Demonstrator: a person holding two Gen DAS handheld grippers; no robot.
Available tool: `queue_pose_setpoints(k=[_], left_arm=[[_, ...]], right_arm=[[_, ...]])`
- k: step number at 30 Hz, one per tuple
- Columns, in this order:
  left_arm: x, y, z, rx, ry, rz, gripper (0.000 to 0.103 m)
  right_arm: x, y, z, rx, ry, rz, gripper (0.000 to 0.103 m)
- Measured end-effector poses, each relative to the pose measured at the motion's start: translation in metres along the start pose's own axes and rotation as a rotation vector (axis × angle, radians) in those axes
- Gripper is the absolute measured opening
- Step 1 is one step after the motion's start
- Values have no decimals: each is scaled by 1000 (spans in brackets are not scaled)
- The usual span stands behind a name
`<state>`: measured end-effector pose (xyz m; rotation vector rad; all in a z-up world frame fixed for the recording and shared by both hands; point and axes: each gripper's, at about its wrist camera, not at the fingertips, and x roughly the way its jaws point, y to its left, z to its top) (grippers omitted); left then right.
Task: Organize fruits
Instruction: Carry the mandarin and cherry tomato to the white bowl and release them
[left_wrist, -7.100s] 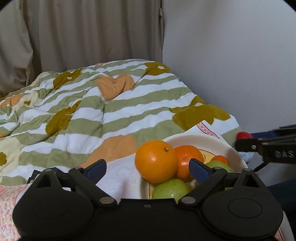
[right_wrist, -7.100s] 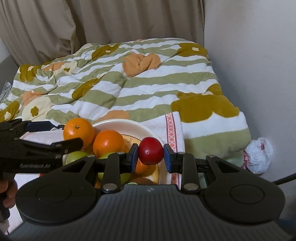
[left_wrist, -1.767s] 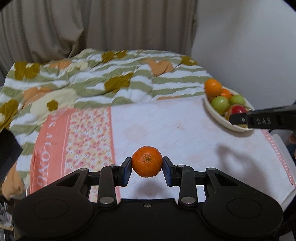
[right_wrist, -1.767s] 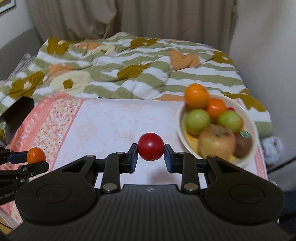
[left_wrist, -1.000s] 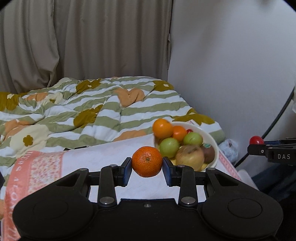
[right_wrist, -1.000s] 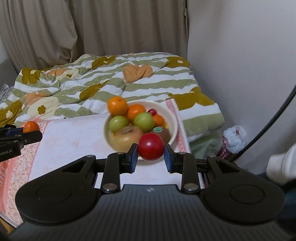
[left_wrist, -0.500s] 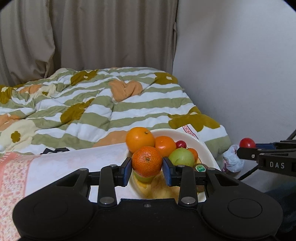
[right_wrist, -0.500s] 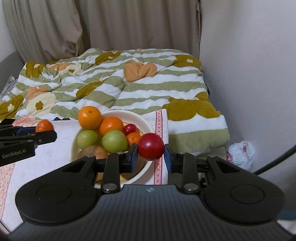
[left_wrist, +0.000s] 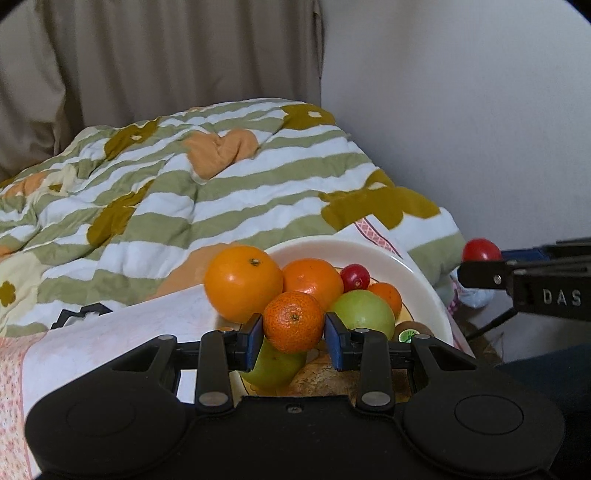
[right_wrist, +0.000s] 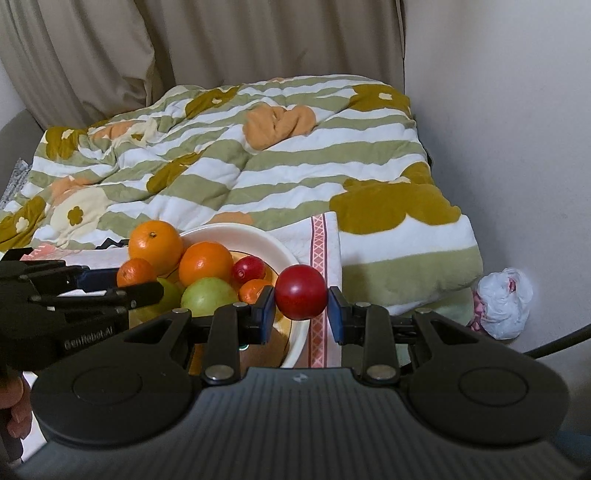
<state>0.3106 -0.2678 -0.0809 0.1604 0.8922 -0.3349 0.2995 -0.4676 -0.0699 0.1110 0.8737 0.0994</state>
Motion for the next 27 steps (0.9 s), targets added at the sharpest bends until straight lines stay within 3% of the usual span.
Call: queue_pose_setpoints(k=[1,2,3,5,27], left_arm=[[1,0,1,6,4,2,40],[2,0,1,11,6,3,50],[1,1,1,12,2,3,69],[-3,3,1,9,-23,5,92],[-45,21,-29,-106,-57,62,97]], right_arm=[[2,-1,1,3,3,1,45],[3,0,2,5,4,2,45],[4,0,3,6,5,2,45],[4,-1,4,5,5,0,45],[41,14,-10,-109,36,40,46]])
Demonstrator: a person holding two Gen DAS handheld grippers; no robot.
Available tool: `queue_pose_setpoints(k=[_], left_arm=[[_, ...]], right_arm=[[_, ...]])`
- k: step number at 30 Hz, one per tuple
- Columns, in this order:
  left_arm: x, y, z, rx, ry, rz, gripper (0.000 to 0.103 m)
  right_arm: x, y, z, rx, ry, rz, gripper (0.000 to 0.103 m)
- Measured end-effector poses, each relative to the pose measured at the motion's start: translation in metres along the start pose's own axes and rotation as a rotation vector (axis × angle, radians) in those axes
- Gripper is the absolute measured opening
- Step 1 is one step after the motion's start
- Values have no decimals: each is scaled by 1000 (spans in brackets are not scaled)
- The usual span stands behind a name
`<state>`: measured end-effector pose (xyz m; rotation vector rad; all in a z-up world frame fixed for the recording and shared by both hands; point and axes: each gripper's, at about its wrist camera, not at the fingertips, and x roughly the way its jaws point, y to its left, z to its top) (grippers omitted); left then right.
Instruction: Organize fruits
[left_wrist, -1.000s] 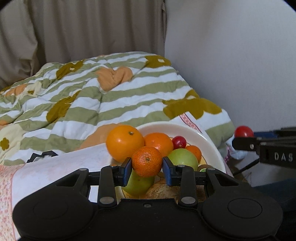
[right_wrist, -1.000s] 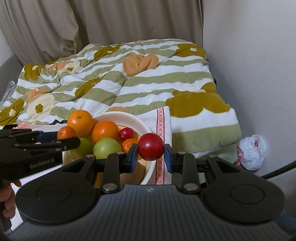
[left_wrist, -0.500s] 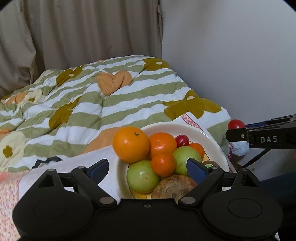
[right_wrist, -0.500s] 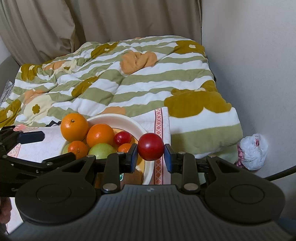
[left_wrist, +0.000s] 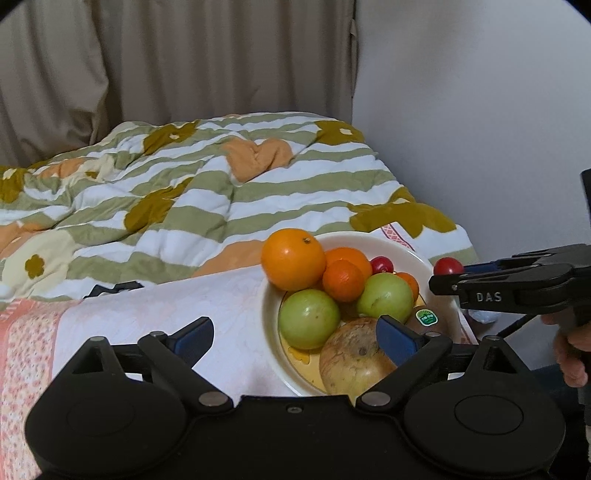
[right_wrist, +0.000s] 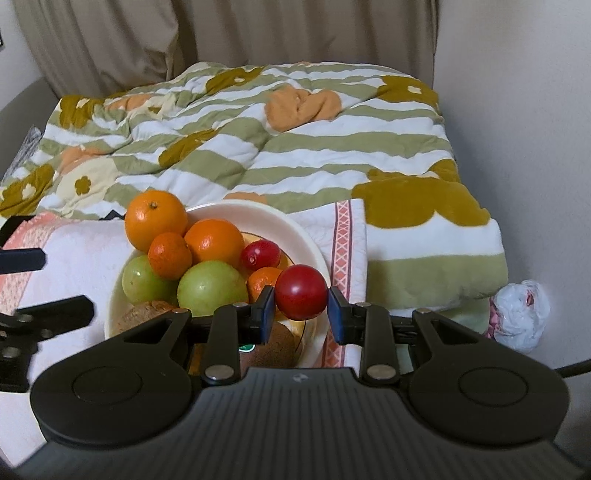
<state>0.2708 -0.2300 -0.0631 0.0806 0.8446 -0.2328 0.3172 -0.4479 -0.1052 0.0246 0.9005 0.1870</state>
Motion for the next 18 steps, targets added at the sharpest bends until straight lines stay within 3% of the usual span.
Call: queue_pose_setpoints(k=[2,4,6,18], left_arm=[[-3,1,-3,-7,-3,11,97],[-7,3,-8,-17,-7,22,97],[-12,4,-13,-30,-11,31,97],[-60,19,-30,-93,-70,60,97]], right_arm=[[1,1,-2,-1,-7,2,50],[-1,2,-3,-8,-21,14,66],[-7,5,-5,-20,-55,-2,103],[-50,29,-11,-68,-113,-15,103]])
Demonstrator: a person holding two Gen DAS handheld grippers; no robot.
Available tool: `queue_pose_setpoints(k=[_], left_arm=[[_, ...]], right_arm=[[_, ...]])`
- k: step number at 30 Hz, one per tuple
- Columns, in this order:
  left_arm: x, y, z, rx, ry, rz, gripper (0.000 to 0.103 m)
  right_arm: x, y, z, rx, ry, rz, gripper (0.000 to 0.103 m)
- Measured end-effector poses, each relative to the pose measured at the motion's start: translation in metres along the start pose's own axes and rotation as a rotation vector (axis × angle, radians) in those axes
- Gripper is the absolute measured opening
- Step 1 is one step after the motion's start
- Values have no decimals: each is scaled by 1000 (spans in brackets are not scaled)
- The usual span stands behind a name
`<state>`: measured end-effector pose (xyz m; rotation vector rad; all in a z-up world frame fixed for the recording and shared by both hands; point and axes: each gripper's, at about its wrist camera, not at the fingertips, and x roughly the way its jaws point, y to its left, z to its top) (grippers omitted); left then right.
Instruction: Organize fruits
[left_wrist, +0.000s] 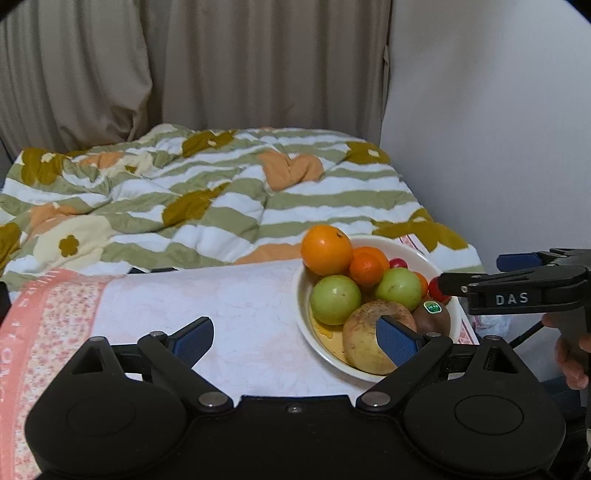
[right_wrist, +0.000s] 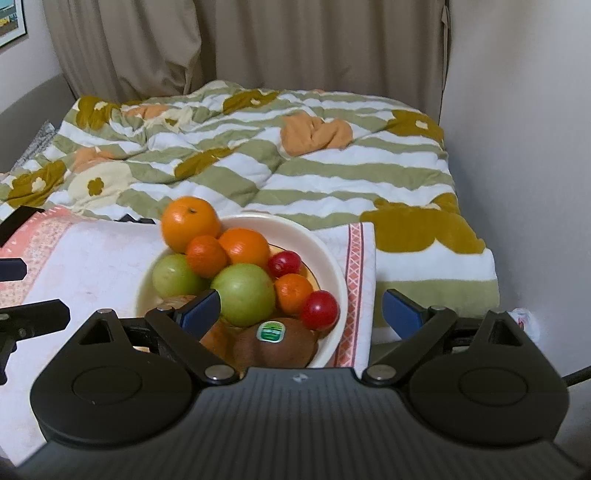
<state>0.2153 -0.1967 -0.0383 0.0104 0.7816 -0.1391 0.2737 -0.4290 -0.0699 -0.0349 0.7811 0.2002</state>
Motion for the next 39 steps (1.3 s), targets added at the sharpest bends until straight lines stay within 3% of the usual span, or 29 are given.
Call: queue_pose_setpoints(k=[11,19,28,39], left_arm=[[-80,51,-19,-28,-88,-10,101],[-129,88,-34,-2,-152,44,103],[-150,116,-54,11,-152,55,103],[-158,126,-66,31,-148,61,103]], right_arm=[[-96,63,-6,52,-67,-44,103],[-149,116,-29,69,-101,-89,103],[-172,156,-57,82,-74,-119,103],[-175,171,-66,77,-63,-132,103]])
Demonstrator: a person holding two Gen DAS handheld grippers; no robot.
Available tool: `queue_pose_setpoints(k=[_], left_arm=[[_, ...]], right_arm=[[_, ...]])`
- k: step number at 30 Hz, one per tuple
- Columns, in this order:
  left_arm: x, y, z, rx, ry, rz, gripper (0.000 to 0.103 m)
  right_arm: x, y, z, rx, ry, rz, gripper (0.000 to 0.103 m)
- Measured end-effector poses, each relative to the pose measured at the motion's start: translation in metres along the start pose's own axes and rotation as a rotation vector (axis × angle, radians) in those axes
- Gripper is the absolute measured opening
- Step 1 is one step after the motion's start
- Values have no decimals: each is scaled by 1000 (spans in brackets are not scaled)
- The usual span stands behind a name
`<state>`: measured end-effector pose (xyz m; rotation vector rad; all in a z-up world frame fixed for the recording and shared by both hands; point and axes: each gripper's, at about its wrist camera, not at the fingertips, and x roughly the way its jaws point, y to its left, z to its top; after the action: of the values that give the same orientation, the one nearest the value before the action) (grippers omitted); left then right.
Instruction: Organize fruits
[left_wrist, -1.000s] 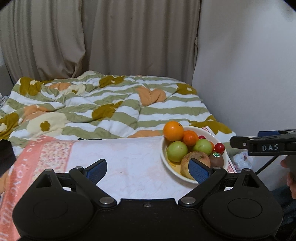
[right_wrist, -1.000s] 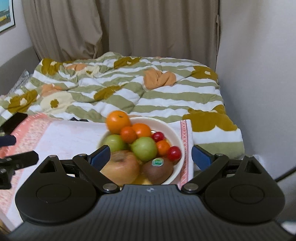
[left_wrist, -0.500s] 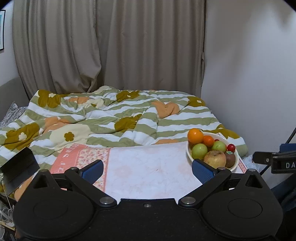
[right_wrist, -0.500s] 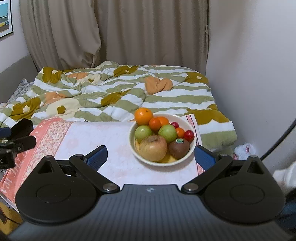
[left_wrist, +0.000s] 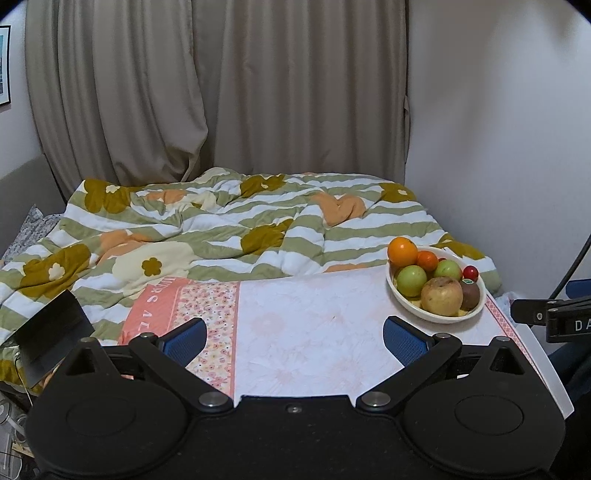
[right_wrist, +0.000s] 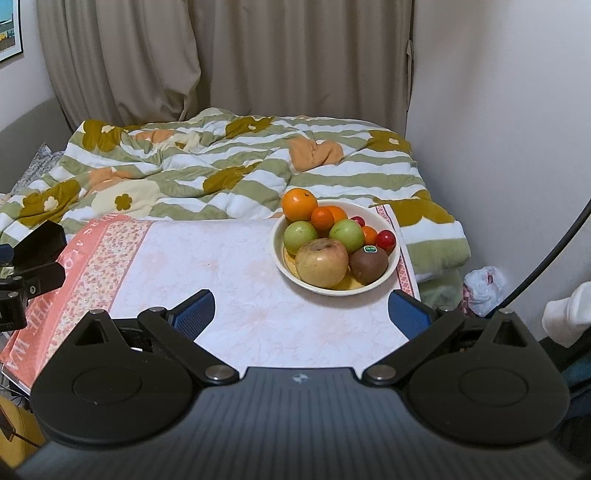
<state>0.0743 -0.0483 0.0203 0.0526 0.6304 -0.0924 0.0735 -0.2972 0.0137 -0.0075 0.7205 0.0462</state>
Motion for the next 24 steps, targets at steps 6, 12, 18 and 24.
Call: queue_pose_setpoints(k=[6,12,18,24], left_arm=[[-3,4,0,-5,-4,5,103],[-6,6,-1,-9,-10,10,103],[-9,5,-2,-19,-13,22,103],[-9,3,-3,-22,-13,30,103]], right_arm=[[-3,4,-2,3,0,2,103],[-5,5,-3,8,5,2,103],[-5,1,-6,13,22,1,103],[-5,0,-6,15,23,2,103]])
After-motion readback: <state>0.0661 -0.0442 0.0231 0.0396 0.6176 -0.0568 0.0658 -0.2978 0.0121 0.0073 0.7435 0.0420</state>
